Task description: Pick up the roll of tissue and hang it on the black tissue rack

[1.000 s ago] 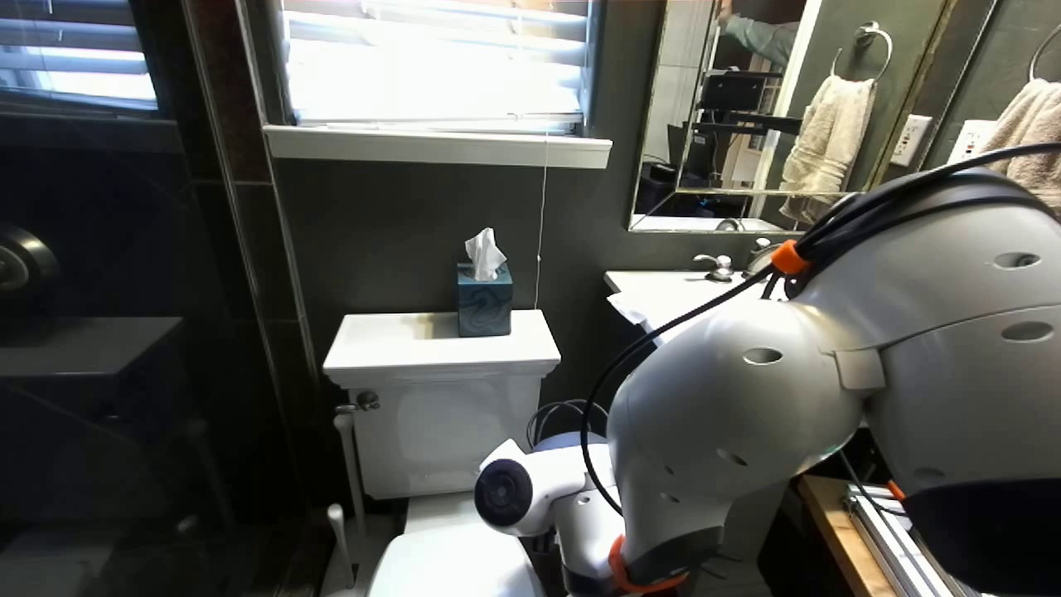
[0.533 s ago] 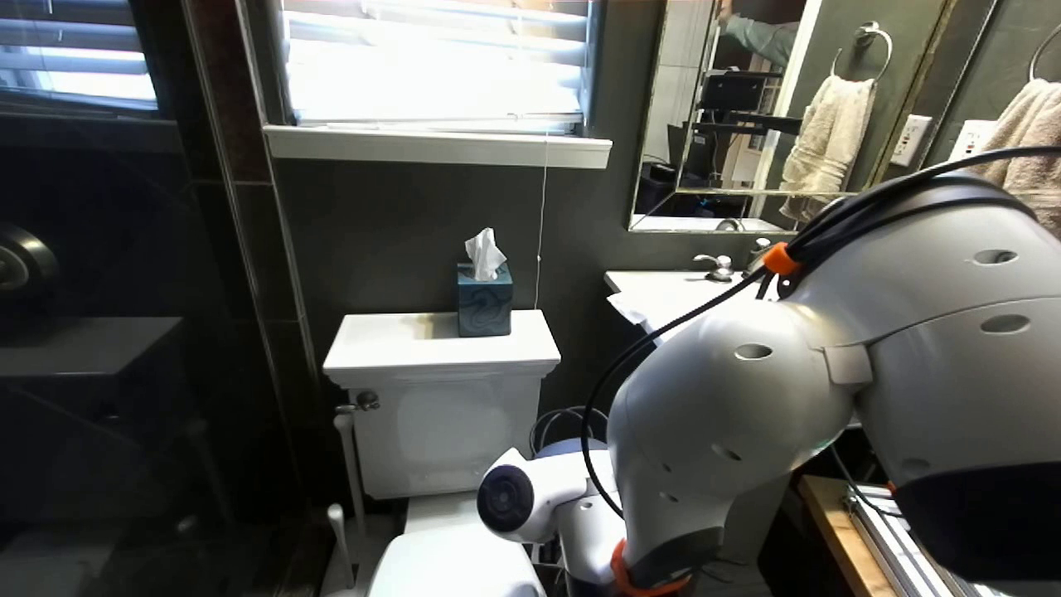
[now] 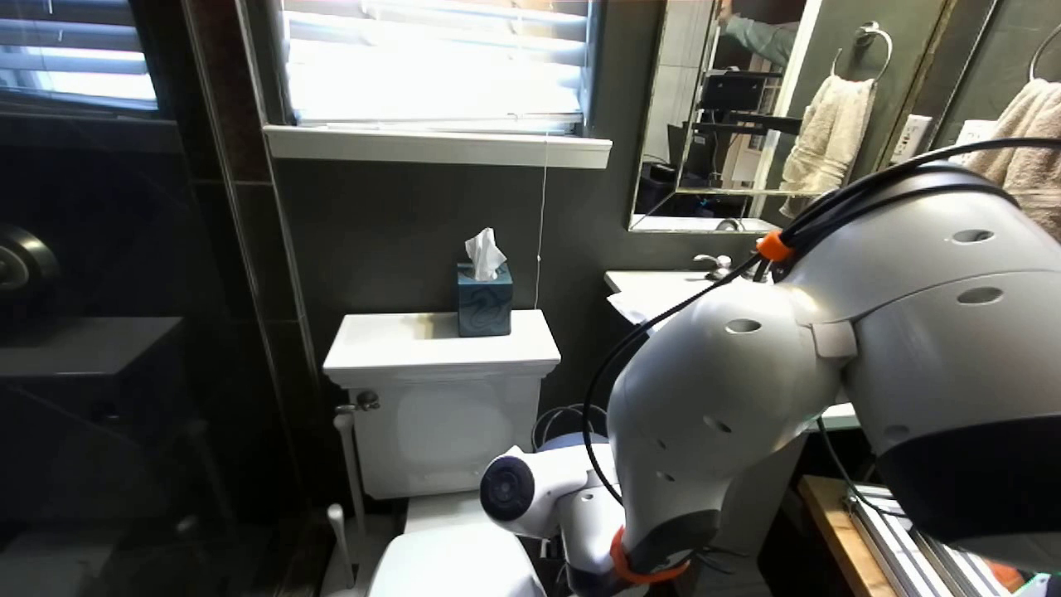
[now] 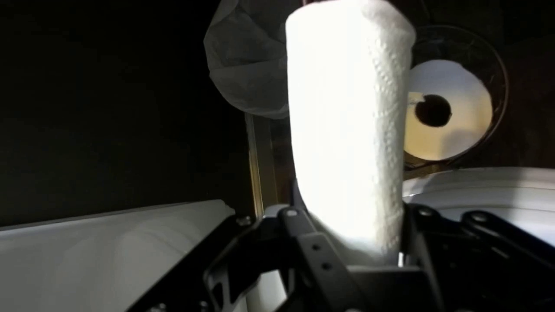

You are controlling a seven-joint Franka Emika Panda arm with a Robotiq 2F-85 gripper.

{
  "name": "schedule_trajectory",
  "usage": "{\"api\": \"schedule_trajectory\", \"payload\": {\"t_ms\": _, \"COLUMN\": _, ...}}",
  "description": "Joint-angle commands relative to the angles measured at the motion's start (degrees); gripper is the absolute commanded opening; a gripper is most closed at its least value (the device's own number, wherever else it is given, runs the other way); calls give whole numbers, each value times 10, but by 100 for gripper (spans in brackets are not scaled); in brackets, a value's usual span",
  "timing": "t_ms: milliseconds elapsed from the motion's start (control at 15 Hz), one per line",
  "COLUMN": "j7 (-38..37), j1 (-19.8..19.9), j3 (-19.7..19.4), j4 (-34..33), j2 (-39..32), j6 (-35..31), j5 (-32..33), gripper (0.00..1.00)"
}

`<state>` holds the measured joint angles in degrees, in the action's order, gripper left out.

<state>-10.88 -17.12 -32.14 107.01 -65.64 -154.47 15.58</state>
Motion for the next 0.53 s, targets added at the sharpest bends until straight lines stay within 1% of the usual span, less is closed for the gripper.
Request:
{"api": "schedule_trajectory", "payload": {"t_ms": 0, "j7": 24, "j1": 23, "j3": 19, "j4": 32, "j2": 42, "j6": 16, "j5": 23, "gripper": 51}}
{"api": "schedule_trajectory", "payload": {"t_ms": 67, "j7": 26, "j1": 26, "j3": 21, "j4": 35, "j2": 46, "j6": 16, "j5": 24, "gripper": 52}}
{"api": "schedule_trajectory", "payload": {"t_ms": 133, "j7": 29, "j1": 30, "j3": 24, "j4": 39, "j2": 50, "j6": 18, "j5": 26, "gripper": 58}}
{"api": "schedule_trajectory", "payload": {"t_ms": 267, "j7": 37, "j1": 38, "j3": 32, "j4": 48, "j2": 60, "j6": 22, "j5": 29, "gripper": 57}}
{"api": "schedule_trajectory", "payload": {"t_ms": 333, "j7": 42, "j1": 41, "j3": 35, "j4": 55, "j2": 66, "j6": 19, "j5": 34, "gripper": 61}}
{"api": "schedule_trajectory", "payload": {"t_ms": 400, "j7": 49, "j1": 46, "j3": 39, "j4": 60, "j2": 72, "j6": 18, "j5": 39, "gripper": 58}}
{"api": "schedule_trajectory", "payload": {"t_ms": 467, "j7": 57, "j1": 49, "j3": 41, "j4": 68, "j2": 79, "j6": 15, "j5": 46, "gripper": 60}}
